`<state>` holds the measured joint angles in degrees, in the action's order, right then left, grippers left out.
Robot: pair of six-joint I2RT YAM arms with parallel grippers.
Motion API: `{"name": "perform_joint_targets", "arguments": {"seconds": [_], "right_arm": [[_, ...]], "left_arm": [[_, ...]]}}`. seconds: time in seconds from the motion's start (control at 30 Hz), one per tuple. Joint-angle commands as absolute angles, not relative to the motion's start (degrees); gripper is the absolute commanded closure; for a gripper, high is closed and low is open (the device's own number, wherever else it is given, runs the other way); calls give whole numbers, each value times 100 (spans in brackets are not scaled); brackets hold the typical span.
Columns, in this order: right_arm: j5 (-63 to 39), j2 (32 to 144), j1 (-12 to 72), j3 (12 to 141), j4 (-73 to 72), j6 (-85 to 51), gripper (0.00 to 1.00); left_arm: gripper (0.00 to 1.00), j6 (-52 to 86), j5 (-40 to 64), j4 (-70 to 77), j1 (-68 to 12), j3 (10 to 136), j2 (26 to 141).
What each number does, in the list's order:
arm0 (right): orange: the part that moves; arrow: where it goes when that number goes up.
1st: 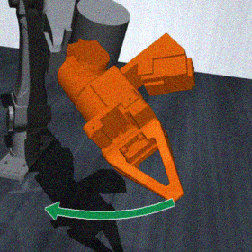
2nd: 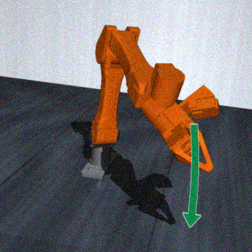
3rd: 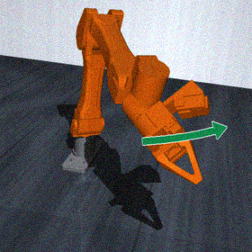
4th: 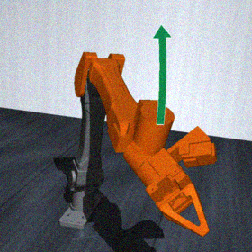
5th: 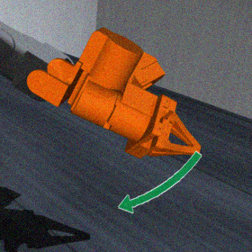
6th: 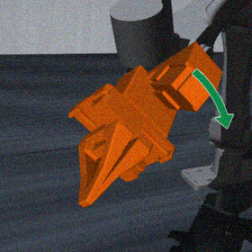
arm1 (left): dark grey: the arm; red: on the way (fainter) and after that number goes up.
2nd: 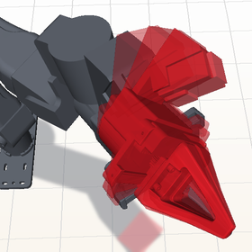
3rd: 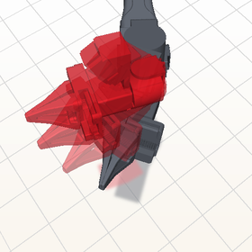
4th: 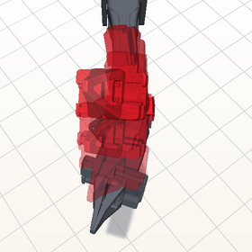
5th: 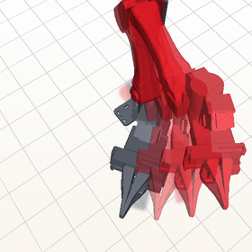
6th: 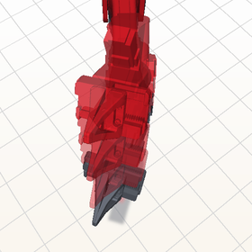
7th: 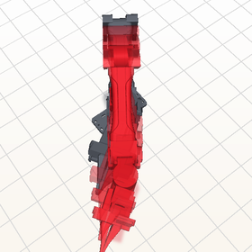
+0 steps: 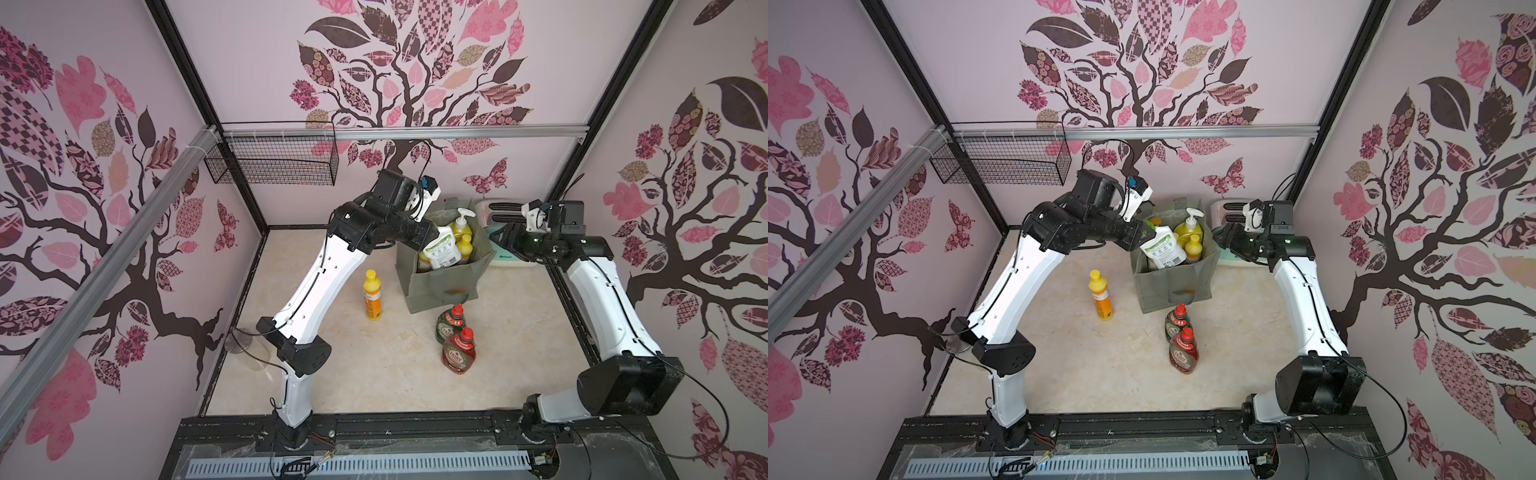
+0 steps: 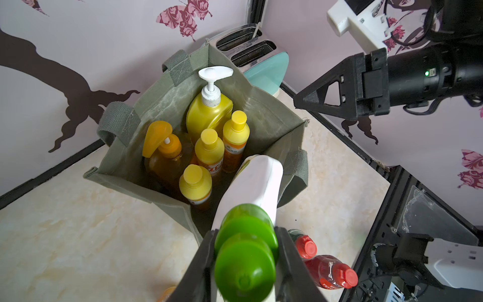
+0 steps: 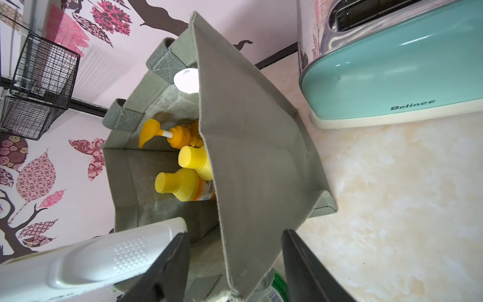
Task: Pack dish soap into the shopping bag
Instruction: Place the bottle of dish soap in the shopping bag.
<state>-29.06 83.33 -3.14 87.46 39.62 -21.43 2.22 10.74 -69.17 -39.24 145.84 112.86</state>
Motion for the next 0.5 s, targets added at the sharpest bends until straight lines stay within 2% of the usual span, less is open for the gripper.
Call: {"name": "perform_joint_targets", "arguments": {"seconds": [0.0,0.3,0.47], "right_arm": [[-3125,8380,-315,8754,3911,-2172,37],[-3596,8010,-294,8208,3755,-2699,36],[-3790,7459,-288,7593,3761,-2940,36]], "left_arm": [[100,35,1233,-6376,-3918,14891,11319],[100,-643,919,-6636,-4241,15317,12119],[100,-856,671,-6776,-4366,14946,12152]]}}
